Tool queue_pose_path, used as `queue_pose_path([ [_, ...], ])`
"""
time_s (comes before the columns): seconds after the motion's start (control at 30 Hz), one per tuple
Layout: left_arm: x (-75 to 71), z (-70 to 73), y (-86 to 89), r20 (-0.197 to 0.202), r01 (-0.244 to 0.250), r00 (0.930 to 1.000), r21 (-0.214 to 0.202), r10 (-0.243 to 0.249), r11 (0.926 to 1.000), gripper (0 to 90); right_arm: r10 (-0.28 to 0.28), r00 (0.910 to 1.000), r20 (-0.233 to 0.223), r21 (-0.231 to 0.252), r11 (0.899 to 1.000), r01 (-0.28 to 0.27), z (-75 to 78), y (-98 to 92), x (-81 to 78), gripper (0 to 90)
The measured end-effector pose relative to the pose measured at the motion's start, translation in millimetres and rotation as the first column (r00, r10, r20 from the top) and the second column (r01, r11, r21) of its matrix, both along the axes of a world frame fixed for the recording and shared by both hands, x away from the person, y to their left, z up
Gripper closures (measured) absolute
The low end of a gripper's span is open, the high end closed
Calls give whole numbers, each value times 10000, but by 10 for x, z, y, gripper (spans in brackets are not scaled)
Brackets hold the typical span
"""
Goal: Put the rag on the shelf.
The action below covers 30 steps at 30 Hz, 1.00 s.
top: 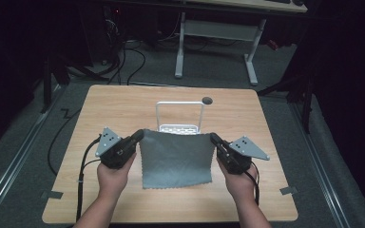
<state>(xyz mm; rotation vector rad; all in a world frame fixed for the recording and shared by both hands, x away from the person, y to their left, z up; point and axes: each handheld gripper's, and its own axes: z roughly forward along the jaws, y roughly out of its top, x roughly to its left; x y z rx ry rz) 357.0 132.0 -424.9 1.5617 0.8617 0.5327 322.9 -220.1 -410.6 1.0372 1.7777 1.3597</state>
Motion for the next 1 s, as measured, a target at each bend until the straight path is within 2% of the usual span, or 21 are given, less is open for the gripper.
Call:
queue_pose_path([
  [0.2,53,255,16,618,-115,9980,-120,122,9999,900,39,9988,498,142,9999,-46,224,26,37,896],
  [0.3,70,390,27,924,-125,9956,-182,141,9998,900,46,9970,777,201,9998,-62,367,38,58,896],
  [0.37,76,485,40,1130,-147,9934,-240,174,9996,900,57,9962,866,222,9997,-76,396,40,65,896],
  [0.43,82,574,53,1327,-142,9910,-240,173,9996,900,87,9938,1111,238,9997,-114,525,41,73,896],
  [0.53,85,664,61,1556,-176,9876,-236,211,9996,900,125,9905,1372,178,9997,-151,600,45,83,896],
  [0.77,133,691,62,1589,-232,9870,-93,244,9997,900,105,9918,1272,282,9995,-142,610,56,100,896],
  [1.0,272,709,19,1641,-239,9863,437,164,9988,900,68,9925,1217,261,9996,-101,628,22,186,897],
])
